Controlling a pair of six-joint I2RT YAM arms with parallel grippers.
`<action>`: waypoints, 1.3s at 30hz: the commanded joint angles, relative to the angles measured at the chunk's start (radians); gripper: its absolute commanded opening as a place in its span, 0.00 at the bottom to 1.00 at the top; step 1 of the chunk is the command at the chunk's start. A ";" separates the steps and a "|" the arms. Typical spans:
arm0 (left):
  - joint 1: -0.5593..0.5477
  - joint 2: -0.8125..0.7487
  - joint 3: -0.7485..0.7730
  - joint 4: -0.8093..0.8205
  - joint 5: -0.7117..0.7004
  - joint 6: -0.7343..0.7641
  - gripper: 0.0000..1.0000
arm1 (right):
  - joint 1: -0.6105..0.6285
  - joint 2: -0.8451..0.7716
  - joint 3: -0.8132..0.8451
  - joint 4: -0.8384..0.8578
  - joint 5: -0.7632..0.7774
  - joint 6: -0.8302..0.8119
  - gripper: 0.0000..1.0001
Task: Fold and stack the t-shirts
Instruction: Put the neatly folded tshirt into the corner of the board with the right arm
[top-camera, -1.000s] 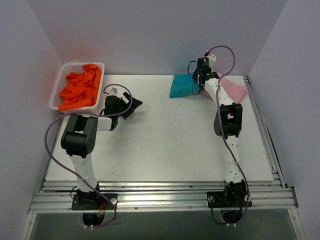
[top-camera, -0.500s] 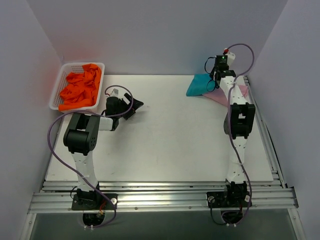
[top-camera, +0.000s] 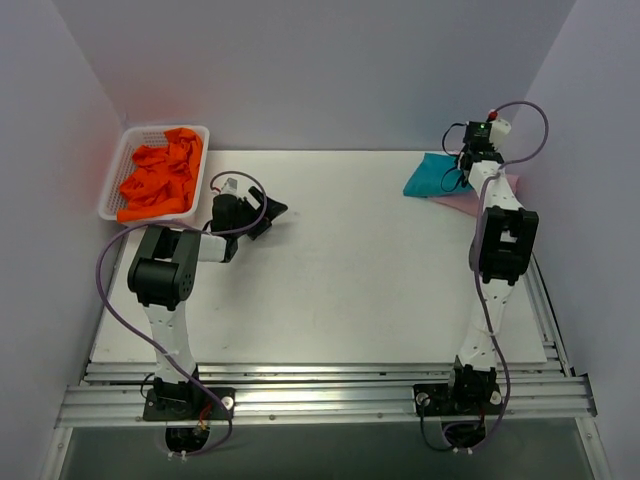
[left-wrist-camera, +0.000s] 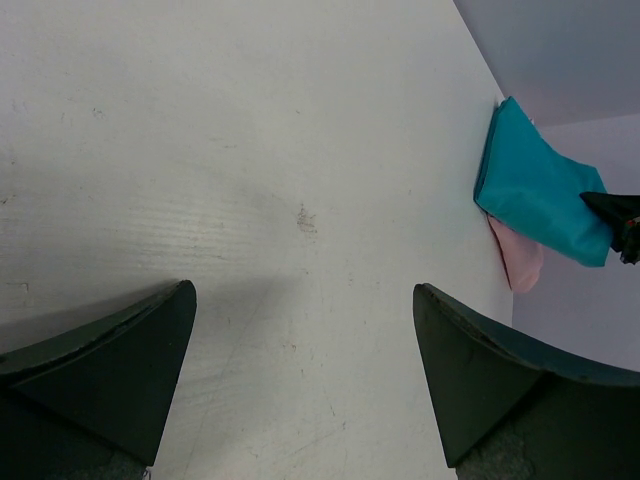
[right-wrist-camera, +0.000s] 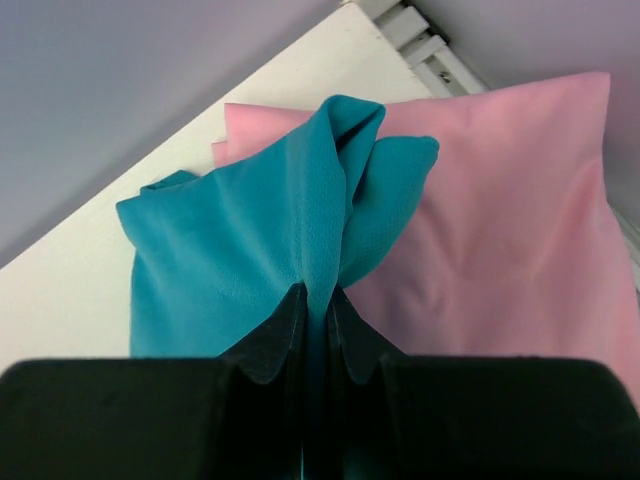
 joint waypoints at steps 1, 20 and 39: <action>0.007 0.003 0.034 0.049 0.007 0.004 0.99 | -0.008 -0.108 -0.086 0.070 0.077 -0.010 0.00; 0.007 -0.006 0.026 0.050 0.007 0.025 0.99 | -0.107 -0.079 -0.278 0.110 0.136 0.173 1.00; -0.013 -0.503 -0.074 -0.252 -0.273 0.247 0.97 | 0.145 -0.783 -0.748 0.116 0.353 0.188 1.00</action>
